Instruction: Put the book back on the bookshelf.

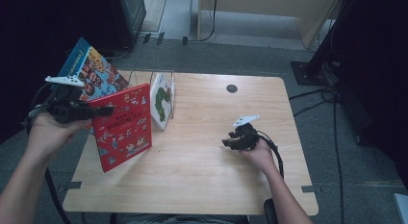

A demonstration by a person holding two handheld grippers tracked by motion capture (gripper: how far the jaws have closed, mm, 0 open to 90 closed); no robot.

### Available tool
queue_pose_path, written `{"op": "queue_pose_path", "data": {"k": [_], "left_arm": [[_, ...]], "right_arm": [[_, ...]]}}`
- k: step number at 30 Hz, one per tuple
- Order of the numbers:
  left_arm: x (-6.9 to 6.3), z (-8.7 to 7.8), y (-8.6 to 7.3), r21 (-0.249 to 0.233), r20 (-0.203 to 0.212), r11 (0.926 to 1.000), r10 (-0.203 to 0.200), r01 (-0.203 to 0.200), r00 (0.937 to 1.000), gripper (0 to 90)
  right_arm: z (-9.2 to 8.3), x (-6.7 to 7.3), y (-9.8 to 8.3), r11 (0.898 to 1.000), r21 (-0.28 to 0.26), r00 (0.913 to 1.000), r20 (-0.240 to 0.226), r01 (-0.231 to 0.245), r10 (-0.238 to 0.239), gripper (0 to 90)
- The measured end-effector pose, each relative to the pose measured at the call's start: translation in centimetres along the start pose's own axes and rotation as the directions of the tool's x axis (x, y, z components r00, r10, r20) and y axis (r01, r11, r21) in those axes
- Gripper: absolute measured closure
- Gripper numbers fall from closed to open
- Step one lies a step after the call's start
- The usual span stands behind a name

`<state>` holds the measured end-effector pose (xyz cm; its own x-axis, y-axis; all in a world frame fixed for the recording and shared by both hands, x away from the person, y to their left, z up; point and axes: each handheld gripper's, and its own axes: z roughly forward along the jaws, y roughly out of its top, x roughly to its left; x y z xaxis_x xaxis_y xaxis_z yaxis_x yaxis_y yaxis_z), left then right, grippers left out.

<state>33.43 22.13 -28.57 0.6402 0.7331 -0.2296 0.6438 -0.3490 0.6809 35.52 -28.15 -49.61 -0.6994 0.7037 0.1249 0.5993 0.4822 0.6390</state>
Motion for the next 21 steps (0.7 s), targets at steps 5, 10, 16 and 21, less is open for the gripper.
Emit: {"op": "queue_pose_path", "data": {"k": [5, 10, 16, 21], "left_arm": [[1.4, -0.4, -0.5, -0.016, -0.031, 0.9973, -0.072, 0.071, 0.9969, 80.5], [2.2, -0.4, -0.3, -0.029, -0.070, 0.9924, -0.122, 0.120, 0.9901, 80.4], [2.4, 0.5, 0.6, -0.051, -0.092, 0.9897, -0.138, 0.134, 0.9861, 80.5], [2.4, 1.7, 1.8, -0.059, -0.117, 0.9908, -0.128, 0.122, 0.9849, 80.4]], "right_arm": [[0.1, -0.1, -0.1, 1.000, -0.003, 1.0000, 0.000, -0.006, 0.006, 50.0], [0.1, -0.2, -0.2, 1.000, -0.003, 0.9999, 0.004, -0.010, 0.010, 49.9], [0.3, 0.0, -0.2, 1.000, -0.005, 0.9999, 0.010, -0.006, 0.006, 49.8], [0.5, 0.1, -0.5, 1.000, -0.007, 0.9997, 0.021, 0.010, -0.009, 49.4]]}}
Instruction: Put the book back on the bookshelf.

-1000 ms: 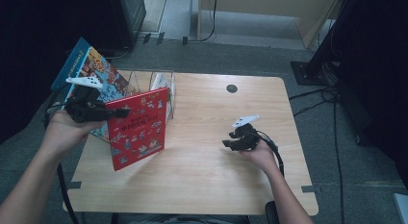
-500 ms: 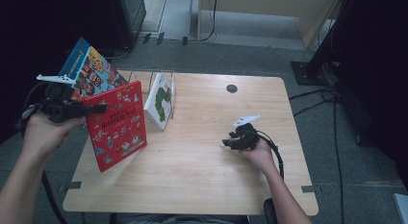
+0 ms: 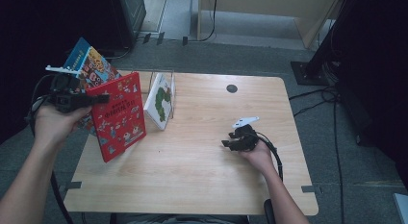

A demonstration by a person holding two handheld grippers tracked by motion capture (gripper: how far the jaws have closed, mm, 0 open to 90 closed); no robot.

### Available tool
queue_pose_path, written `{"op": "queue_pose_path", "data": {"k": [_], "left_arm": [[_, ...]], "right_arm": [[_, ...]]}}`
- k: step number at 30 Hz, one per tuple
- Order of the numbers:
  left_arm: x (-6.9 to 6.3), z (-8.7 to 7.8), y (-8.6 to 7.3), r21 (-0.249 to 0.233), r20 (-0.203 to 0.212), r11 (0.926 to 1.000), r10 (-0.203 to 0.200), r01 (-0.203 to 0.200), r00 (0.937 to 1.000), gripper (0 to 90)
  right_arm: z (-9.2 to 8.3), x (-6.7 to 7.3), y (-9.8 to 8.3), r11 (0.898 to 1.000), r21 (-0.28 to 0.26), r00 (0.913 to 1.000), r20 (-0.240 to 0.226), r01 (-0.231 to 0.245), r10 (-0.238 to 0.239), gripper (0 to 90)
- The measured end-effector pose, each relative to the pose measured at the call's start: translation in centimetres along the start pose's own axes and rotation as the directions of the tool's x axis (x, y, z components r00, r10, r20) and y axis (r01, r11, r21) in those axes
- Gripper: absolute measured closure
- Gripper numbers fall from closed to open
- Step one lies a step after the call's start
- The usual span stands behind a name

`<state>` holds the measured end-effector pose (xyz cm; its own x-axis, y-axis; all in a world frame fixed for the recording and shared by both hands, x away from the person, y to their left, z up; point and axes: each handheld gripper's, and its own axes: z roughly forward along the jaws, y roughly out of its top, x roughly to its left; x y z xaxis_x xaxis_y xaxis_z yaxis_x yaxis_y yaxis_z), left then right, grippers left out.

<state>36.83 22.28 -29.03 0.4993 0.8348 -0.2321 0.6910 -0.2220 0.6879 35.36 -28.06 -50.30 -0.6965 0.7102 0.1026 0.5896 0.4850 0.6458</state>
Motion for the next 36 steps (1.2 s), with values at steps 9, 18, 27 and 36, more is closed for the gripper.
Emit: {"op": "queue_pose_path", "data": {"k": [9, 18, 27, 36], "left_arm": [[0.5, 1.7, 1.5, -0.029, -0.023, 0.9995, -0.012, 0.012, 0.9996, 80.5], [0.5, 2.1, 2.8, -0.034, -0.051, 0.9993, -0.019, 0.018, 0.9985, 80.5], [0.9, 3.5, 4.2, -0.034, -0.062, 0.9988, -0.039, 0.037, 0.9973, 80.5], [1.0, 3.5, 5.7, -0.083, -0.085, 0.9960, -0.041, 0.034, 0.9955, 80.5]], "right_arm": [[0.1, -0.1, -0.4, 1.000, -0.004, 0.9999, 0.015, 0.000, 0.000, 49.4], [0.0, 0.0, -0.6, 1.000, -0.014, 0.9998, 0.020, 0.002, -0.001, 49.4], [0.0, 0.1, -0.7, 1.000, -0.017, 0.9996, 0.026, 0.010, -0.009, 49.6], [0.0, 0.2, -0.8, 1.000, -0.018, 0.9993, 0.032, 0.018, -0.017, 49.8]]}}
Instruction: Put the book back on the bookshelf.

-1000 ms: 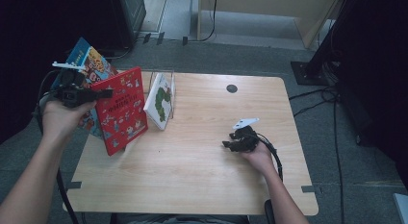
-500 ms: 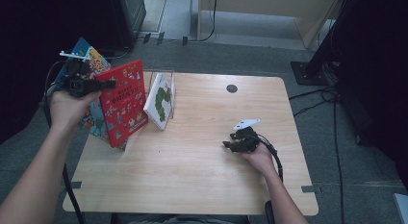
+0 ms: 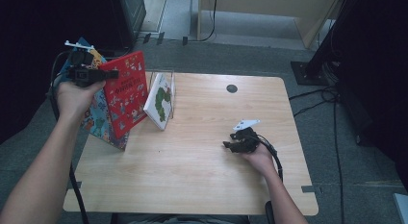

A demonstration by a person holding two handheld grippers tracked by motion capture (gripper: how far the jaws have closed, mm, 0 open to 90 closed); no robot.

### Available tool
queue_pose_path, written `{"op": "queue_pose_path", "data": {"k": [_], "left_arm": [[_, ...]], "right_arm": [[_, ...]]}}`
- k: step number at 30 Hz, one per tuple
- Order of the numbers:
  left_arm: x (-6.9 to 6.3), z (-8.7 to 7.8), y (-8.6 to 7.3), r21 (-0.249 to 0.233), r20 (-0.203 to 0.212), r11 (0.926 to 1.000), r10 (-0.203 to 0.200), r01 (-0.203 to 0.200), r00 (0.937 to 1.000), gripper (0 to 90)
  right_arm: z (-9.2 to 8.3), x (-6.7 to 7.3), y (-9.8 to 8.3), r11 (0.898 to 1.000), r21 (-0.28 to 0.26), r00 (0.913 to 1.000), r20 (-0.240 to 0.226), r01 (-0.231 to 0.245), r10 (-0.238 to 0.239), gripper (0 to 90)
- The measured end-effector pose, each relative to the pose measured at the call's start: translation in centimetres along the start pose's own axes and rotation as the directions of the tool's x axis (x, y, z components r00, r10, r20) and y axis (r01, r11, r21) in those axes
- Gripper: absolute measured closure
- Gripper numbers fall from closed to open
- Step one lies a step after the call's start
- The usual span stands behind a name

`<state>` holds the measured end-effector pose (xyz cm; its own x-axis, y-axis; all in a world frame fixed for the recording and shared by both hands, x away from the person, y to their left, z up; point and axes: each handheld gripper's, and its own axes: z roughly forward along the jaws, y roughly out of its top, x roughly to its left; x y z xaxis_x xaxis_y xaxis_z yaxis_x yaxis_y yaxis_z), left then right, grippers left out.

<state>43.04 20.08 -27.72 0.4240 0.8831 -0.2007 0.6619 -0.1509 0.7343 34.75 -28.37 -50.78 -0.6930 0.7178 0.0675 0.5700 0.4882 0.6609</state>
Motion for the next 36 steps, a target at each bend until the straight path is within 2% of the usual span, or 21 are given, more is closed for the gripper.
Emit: {"op": "queue_pose_path", "data": {"k": [7, 9, 13, 16, 18, 23, 26, 29, 34, 36], "left_arm": [[0.2, 1.0, -0.2, 0.027, -0.011, 0.9996, 0.005, -0.005, 0.9999, 80.4], [0.4, 0.9, -0.2, 0.038, 0.001, 0.9993, 0.001, -0.001, 1.0000, 80.3], [0.5, 0.5, 0.0, 0.088, 0.012, 0.9960, 0.017, -0.018, 0.9998, 79.5], [0.6, 0.3, 0.2, 0.126, 0.004, 0.9919, 0.012, -0.013, 0.9999, 78.7], [0.8, 0.2, 0.4, 0.158, 0.020, 0.9875, 0.001, -0.005, 0.9998, 77.9], [0.7, 0.0, 1.0, 0.235, 0.007, 0.9713, 0.035, -0.036, 0.9994, 77.4], [0.5, 0.1, 1.4, 0.272, -0.005, 0.9600, 0.072, -0.068, 0.9974, 77.3], [0.3, 0.2, 1.6, 0.295, -0.006, 0.9520, 0.087, -0.082, 0.9962, 77.8], [0.4, 0.5, 1.8, 0.322, 0.003, 0.9438, 0.078, -0.075, 0.9969, 77.8], [0.5, 0.7, 1.8, 0.344, 0.007, 0.9365, 0.068, -0.067, 0.9976, 77.6]], "right_arm": [[0.0, 0.0, 0.0, 1.000, -0.001, 1.0000, 0.001, 0.002, -0.002, 50.1], [-0.1, 0.1, -0.1, 1.000, -0.002, 1.0000, 0.001, 0.000, 0.000, 50.3], [-0.1, 0.1, -0.1, 1.000, 0.000, 1.0000, 0.002, -0.002, 0.002, 50.4], [-0.1, 0.1, -0.1, 1.000, 0.000, 1.0000, 0.006, 0.004, -0.004, 50.5], [-0.1, 0.1, -0.1, 1.000, 0.002, 0.9999, 0.008, 0.006, -0.006, 50.5], [-0.1, 0.1, -0.1, 1.000, 0.001, 0.9999, 0.010, 0.006, -0.006, 50.6], [-0.1, 0.1, -0.1, 1.000, 0.002, 0.9999, 0.012, 0.009, -0.009, 50.6], [-0.1, 0.1, -0.1, 1.000, 0.000, 0.9999, 0.011, 0.008, -0.008, 50.6], [-0.1, 0.2, -0.1, 1.000, -0.001, 0.9999, 0.012, 0.009, -0.009, 50.6], [-0.1, 0.2, -0.1, 1.000, 0.000, 0.9999, 0.013, 0.009, -0.009, 50.7]]}}
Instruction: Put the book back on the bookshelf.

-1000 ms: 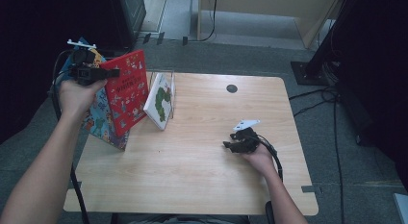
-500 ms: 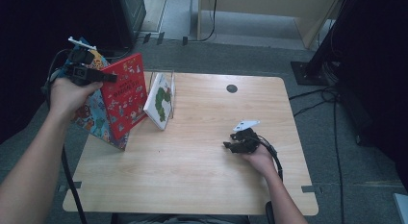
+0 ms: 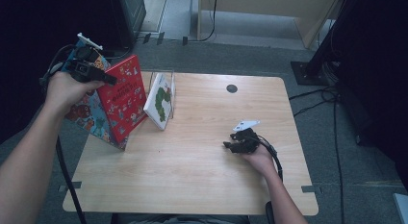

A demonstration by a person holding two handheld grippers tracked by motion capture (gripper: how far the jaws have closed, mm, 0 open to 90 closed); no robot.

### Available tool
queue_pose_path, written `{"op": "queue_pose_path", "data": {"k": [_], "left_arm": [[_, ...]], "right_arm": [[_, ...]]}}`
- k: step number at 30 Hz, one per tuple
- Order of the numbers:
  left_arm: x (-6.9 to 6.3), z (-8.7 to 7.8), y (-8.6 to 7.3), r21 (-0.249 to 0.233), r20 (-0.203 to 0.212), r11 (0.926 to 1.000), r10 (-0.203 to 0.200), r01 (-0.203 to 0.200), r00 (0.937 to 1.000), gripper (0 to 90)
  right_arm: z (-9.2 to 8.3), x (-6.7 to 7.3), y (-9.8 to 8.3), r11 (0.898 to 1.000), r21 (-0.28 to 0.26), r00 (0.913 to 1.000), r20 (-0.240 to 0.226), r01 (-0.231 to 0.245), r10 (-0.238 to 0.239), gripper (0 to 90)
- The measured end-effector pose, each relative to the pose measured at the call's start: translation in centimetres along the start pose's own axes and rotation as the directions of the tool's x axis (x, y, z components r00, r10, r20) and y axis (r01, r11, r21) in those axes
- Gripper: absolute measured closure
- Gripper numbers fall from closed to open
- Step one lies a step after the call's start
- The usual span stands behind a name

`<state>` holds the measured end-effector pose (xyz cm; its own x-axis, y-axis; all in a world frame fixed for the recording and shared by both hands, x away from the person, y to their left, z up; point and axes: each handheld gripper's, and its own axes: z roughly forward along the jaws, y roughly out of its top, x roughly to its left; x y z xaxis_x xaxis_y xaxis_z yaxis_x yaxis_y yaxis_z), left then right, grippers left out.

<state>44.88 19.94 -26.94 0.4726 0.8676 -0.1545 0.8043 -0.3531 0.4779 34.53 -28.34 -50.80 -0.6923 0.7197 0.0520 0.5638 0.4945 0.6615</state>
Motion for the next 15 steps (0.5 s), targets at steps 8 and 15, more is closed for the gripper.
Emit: {"op": "queue_pose_path", "data": {"k": [8, 15], "left_arm": [[0.08, 0.40, 0.35, 0.058, -0.004, 0.9983, 0.008, -0.007, 1.0000, 76.9], [-0.01, 0.69, 0.54, 0.083, 0.009, 0.9965, -0.013, 0.012, 0.9999, 79.6]], "right_arm": [[0.00, 0.02, -0.04, 1.000, -0.002, 1.0000, 0.001, 0.004, -0.004, 50.6], [0.02, 0.10, -0.03, 1.000, -0.002, 1.0000, 0.001, 0.004, -0.004, 50.6]]}}
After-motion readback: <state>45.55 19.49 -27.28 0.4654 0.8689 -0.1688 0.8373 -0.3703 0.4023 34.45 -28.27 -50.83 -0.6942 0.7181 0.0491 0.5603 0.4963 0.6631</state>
